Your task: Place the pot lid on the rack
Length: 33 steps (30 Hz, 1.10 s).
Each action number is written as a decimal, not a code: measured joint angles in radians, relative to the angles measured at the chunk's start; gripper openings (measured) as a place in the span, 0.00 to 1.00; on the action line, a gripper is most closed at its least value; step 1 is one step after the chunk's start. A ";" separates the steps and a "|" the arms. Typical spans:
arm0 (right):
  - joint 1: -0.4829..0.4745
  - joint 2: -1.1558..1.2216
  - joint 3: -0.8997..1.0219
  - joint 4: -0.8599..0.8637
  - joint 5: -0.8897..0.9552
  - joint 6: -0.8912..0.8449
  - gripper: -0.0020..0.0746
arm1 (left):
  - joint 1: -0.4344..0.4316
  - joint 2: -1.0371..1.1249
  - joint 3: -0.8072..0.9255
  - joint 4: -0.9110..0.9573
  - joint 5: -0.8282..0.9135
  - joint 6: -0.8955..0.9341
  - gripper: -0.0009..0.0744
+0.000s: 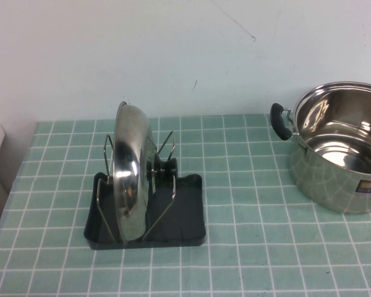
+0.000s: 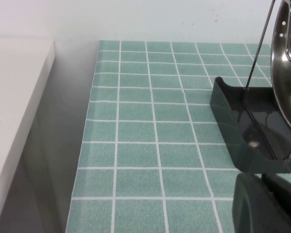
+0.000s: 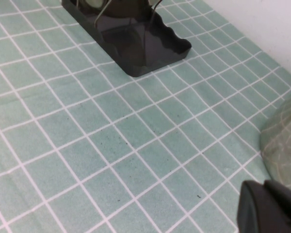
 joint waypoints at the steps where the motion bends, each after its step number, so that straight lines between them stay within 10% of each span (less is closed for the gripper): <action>1: 0.000 0.000 0.000 0.000 0.000 0.000 0.02 | 0.000 0.000 0.000 0.000 0.000 0.000 0.01; 17: -0.027 0.000 0.000 -0.030 -0.109 -0.146 0.02 | 0.000 0.000 0.000 -0.002 0.000 0.006 0.01; 33: -0.775 -0.084 0.151 0.109 -0.361 -0.133 0.02 | 0.000 0.000 0.000 -0.002 0.000 0.008 0.01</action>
